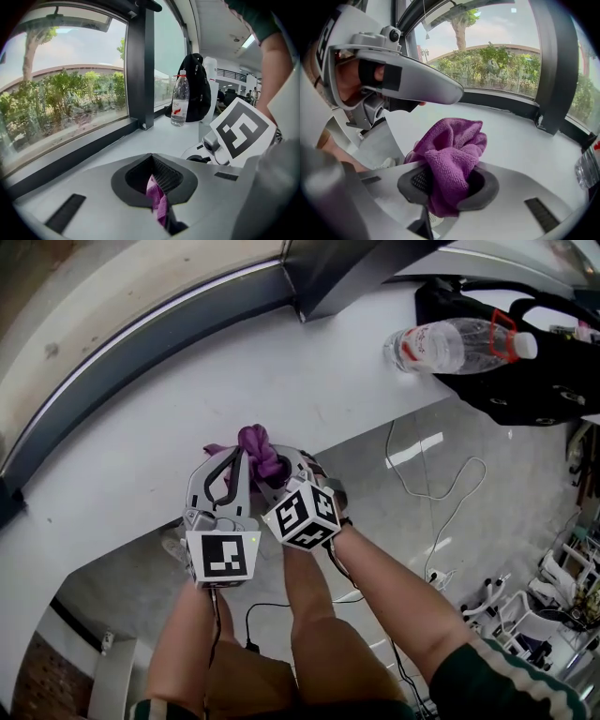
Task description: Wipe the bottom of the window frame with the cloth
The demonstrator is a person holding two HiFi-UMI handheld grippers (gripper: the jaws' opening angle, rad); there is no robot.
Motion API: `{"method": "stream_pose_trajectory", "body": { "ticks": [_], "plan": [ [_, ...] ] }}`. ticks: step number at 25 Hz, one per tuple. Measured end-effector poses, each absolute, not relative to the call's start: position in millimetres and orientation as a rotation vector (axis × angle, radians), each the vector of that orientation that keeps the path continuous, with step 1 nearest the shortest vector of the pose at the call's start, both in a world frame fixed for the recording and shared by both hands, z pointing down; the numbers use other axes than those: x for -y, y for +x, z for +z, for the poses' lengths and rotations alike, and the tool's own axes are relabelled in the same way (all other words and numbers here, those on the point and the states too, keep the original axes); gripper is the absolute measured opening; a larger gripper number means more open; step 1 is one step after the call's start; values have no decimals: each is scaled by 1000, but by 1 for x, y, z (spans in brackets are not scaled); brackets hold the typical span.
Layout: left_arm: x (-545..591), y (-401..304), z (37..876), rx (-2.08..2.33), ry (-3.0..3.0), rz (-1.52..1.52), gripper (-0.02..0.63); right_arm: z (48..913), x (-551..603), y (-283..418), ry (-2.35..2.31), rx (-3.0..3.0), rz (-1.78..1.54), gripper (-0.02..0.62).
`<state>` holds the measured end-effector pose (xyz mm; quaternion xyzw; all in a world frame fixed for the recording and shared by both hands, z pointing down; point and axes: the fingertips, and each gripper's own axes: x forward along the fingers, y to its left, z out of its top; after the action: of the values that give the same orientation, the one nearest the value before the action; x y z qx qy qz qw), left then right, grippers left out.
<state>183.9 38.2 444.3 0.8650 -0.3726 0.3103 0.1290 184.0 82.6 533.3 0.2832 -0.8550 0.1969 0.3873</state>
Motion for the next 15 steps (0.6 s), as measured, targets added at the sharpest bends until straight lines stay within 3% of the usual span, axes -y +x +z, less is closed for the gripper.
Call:
{"method": "stream_pose_trajectory", "body": {
  "ticks": [15],
  "plan": [
    [-20, 255, 451, 1026, 2532, 874, 8, 535, -68, 295, 894, 2075, 573, 114]
  ]
}}
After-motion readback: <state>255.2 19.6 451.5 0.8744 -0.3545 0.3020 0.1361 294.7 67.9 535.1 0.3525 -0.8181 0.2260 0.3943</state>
